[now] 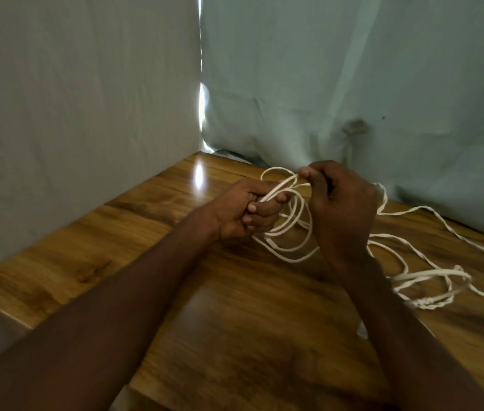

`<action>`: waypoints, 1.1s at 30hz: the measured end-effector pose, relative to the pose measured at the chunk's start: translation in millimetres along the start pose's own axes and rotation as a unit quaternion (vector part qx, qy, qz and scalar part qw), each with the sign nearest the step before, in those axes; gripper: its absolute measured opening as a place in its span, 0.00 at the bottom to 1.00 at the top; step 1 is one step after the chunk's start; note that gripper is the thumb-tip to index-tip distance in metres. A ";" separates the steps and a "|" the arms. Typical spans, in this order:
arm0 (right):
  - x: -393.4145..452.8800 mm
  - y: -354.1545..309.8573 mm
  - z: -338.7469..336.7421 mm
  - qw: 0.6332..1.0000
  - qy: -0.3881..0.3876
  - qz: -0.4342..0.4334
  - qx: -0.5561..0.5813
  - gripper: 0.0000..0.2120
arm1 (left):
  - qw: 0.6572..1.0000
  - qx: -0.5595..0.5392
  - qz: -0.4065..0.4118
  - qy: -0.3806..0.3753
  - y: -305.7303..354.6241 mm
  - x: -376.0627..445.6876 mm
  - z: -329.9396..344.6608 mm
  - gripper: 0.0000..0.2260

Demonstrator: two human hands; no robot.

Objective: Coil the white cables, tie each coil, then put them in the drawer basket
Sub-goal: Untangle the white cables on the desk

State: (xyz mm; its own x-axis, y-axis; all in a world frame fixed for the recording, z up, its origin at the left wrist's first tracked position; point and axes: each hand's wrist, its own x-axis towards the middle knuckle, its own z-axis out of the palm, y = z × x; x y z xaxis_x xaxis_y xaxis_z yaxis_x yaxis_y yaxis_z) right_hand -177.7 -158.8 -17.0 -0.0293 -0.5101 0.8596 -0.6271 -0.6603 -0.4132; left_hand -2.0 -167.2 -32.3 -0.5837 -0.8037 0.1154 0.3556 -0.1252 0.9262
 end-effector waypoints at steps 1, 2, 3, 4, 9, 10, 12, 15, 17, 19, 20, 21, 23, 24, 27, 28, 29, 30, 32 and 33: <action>0.8 3.7 -1.5 0.999 0.015 0.020 -0.023 0.14 | 1.000 0.022 -0.013 -0.008 -0.4 0.6 2.1 0.10; 2.1 7.5 -3.4 0.998 0.029 0.042 -0.044 0.14 | 0.999 0.034 -0.023 -0.014 -0.8 1.4 3.9 0.11; 3.1 10.7 -5.0 0.996 0.039 0.059 -0.057 0.15 | 0.999 0.035 -0.030 -0.019 -1.1 1.8 5.3 0.13; 3.4 13.2 -5.8 0.994 0.043 0.071 -0.064 0.16 | 0.999 0.033 -0.034 -0.022 -1.2 1.8 6.2 0.14; 3.4 16.9 -5.2 0.992 0.025 0.077 -0.099 0.16 | 0.998 -0.004 -0.028 -0.053 4.0 -4.5 6.7 0.16; 3.6 17.5 -4.8 0.989 0.016 0.080 -0.123 0.16 | 0.998 -0.017 -0.022 -0.056 5.4 -6.3 6.5 0.15; 5.9 19.2 -3.8 0.983 -0.003 0.094 -0.155 0.16 | 0.998 -0.043 -0.004 -0.053 8.2 -7.3 5.2 0.15; 8.6 17.8 -4.8 0.992 -0.040 0.097 -0.067 0.14 | 0.991 -0.116 0.058 -0.029 12.0 -6.4 -0.9 0.13; 7.9 11.7 -5.3 0.993 -0.078 0.087 0.026 0.12 | 0.979 -0.170 0.113 -0.001 15.9 -7.1 -8.6 0.12; 3.4 1.4 -0.2 0.987 -0.131 0.062 0.066 0.11 | 0.962 -0.217 0.163 0.017 19.3 -9.1 -15.7 0.12; -0.1 -5.1 3.7 0.984 -0.159 0.052 0.065 0.12 | 0.954 -0.237 0.185 0.026 20.3 -9.8 -18.4 0.12; -3.5 -10.5 8.2 0.980 -0.187 0.045 0.053 0.14 | 0.944 -0.258 0.203 0.033 21.0 -10.6 -20.9 0.12; -8.7 -17.5 13.0 0.974 -0.225 0.001 -0.016 0.19 | 0.920 -0.311 0.234 0.036 20.6 -12.1 -28.6 0.10; -10.9 -20.0 13.6 0.967 -0.247 -0.026 -0.062 0.20 | 0.909 -0.336 0.246 0.040 20.3 -12.8 -32.2 0.08; -15.7 -26.2 12.0 0.930 -0.322 -0.054 -0.169 0.16 | 0.887 -0.379 0.258 0.063 19.5 -13.8 -37.8 0.06; -16.8 -27.8 11.1 0.920 -0.337 -0.058 -0.193 0.15 | 0.883 -0.378 0.263 0.090 19.3 -13.1 -35.6 0.06; -17.6 -29.8 10.2 0.910 -0.352 -0.060 -0.210 0.15 | 0.880 -0.370 0.267 0.131 20.2 -12.5 -31.7 0.08; -17.8 -32.4 8.3 0.900 -0.369 -0.059 -0.223 0.15 | 0.876 -0.365 0.263 0.171 20.9 -11.3 -27.4 0.14; -17.9 -38.0 4.9 0.879 -0.412 -0.058 -0.233 0.14 | 0.870 -0.371 0.265 0.189 23.2 -11.8 -19.0 0.22; -18.6 -39.8 4.6 0.869 -0.434 -0.055 -0.230 0.15 | 0.869 -0.372 0.267 0.185 23.8 -12.4 -13.8 0.20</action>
State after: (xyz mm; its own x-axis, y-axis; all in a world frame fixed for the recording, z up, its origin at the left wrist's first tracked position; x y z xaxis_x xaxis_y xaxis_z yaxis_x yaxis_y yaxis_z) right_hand -148.6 -125.5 -17.9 0.5234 -0.8136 0.2533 -0.8400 -0.5426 -0.0070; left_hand 23.8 -168.3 -16.6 0.0356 -0.9778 0.2065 0.9583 0.0921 0.2707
